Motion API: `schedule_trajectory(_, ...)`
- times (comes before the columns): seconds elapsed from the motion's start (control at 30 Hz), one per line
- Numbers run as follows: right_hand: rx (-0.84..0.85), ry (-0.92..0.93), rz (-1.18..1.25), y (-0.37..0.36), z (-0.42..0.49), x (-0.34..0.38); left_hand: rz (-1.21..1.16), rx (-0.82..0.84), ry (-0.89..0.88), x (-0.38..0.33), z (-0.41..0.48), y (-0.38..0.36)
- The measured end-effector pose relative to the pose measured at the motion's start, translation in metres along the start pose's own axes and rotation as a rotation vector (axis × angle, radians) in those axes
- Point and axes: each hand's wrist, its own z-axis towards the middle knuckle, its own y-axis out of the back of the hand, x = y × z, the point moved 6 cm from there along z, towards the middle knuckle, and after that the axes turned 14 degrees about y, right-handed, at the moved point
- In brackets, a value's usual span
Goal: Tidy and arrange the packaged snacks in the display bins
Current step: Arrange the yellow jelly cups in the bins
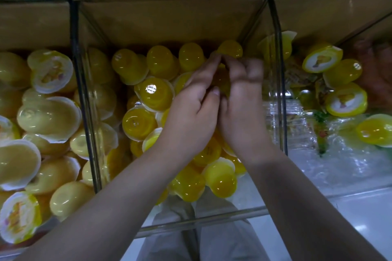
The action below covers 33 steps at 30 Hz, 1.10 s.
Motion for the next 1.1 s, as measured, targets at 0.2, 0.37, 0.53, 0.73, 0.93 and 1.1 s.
schedule_trajectory(0.2, 0.040, 0.026, -0.046, -0.006, 0.001, 0.006, -0.008, -0.014, 0.034, 0.001, 0.000, 0.000)
schedule_trajectory(0.37, 0.373, -0.017, -0.306, -0.005, 0.011, 0.004, 0.008, -0.018, 0.030, 0.000, 0.001, 0.002)
schedule_trajectory(0.53, 0.382, -0.049, -0.258, 0.003, 0.019, 0.003, -0.028, -0.032, 0.073, 0.000, 0.001, 0.006)
schedule_trajectory(0.73, 0.315, -0.085, -0.171, -0.011, 0.016, -0.009, -0.032, -0.029, 0.112, -0.001, 0.001, 0.003)
schedule_trajectory(0.93, 0.190, -0.118, 0.193, 0.005, 0.010, -0.004, -0.203, -0.078, 0.214, -0.006, 0.001, 0.007)
schedule_trajectory(1.1, -0.020, -0.191, 0.553, 0.027, -0.001, 0.002, -0.415, -0.074, 0.210, -0.006, -0.002, -0.002)
